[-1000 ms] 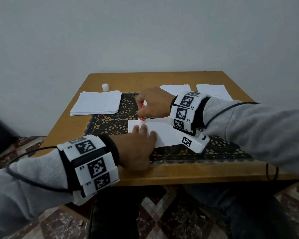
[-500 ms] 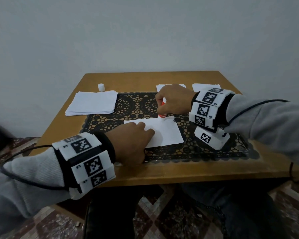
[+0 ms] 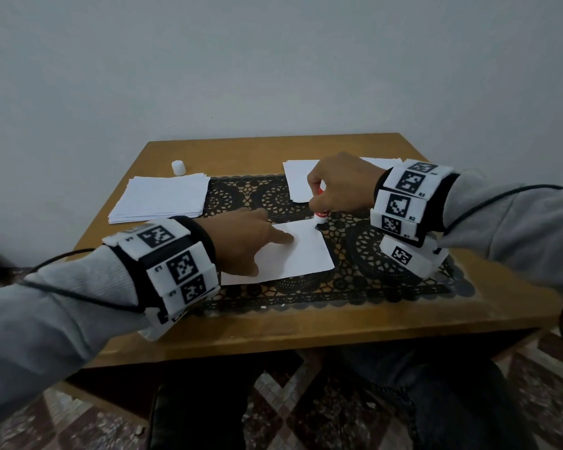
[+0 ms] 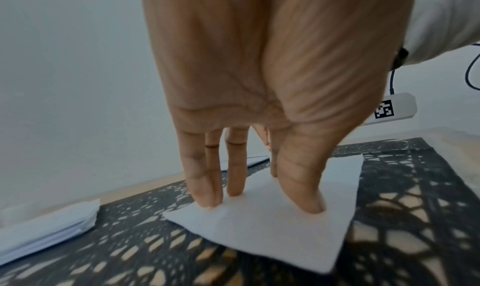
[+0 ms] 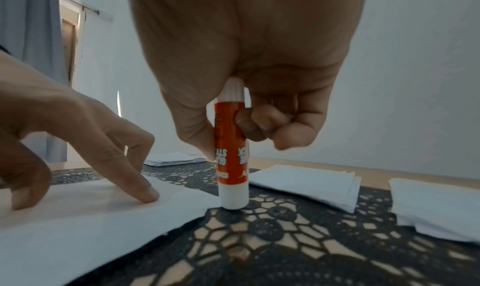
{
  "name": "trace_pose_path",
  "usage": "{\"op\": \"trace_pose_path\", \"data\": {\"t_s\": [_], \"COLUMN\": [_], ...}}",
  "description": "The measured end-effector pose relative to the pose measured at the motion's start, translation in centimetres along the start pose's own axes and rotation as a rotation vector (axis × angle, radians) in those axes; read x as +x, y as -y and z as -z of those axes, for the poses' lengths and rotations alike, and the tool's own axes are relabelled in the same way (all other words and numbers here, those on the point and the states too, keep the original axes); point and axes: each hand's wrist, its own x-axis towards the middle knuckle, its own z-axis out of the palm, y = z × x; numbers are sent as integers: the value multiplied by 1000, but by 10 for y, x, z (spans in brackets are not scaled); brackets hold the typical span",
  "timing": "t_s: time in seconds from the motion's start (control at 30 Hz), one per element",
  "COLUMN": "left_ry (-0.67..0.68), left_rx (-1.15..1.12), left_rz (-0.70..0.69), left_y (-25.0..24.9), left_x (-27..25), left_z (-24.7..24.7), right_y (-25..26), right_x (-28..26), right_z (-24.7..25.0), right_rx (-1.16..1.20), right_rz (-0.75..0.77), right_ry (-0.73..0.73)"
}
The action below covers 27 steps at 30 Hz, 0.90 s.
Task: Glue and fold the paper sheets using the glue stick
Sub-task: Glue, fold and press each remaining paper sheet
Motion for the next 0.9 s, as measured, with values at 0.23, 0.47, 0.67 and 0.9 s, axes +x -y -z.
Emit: {"op": "trace_pose_path", "data": {"t_s": [0.23, 0.47, 0.67, 0.9], "left_ry": [59, 48, 49, 84], "left_rx": [27, 23, -13, -84], "left_rz": [-14, -19, -13, 46], "left_y": [3, 5, 6, 5], "left_x": [7, 8, 7, 6], "left_z": [5, 3, 3, 6], "right_y": [9, 17, 21, 28], "right_x": [-9, -13, -24, -44], "right_z": [-1, -14, -12, -11], "right_rx": [114, 97, 134, 157], "right_rz": [54, 47, 24, 1], "right_ry": [-82, -76, -43, 14]}}
